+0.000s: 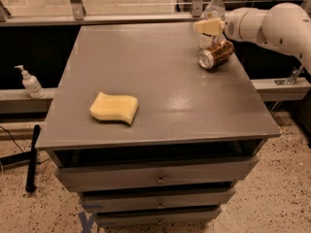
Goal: Move blue plastic bottle near orange can
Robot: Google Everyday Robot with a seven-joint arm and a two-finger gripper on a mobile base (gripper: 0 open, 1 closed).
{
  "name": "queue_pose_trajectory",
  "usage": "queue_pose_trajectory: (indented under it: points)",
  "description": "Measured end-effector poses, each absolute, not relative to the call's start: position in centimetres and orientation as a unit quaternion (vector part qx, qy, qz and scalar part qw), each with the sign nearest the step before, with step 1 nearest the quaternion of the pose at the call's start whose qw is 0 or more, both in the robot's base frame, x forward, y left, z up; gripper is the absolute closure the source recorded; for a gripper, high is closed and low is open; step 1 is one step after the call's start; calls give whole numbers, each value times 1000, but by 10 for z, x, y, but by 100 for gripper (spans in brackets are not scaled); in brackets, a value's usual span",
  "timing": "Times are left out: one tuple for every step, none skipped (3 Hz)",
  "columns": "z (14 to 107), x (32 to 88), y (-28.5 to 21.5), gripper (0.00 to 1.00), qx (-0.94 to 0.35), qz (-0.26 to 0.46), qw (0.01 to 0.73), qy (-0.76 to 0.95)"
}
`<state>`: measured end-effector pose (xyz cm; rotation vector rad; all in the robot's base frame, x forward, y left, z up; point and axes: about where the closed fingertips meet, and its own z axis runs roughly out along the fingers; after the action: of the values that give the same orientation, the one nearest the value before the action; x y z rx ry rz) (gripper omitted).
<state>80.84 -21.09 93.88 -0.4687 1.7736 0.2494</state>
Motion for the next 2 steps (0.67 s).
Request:
queue_pose_trajectory:
  points:
    - [936, 798, -215, 0, -199, 113, 600, 767]
    - [928, 778, -233, 0, -189, 116, 611, 760]
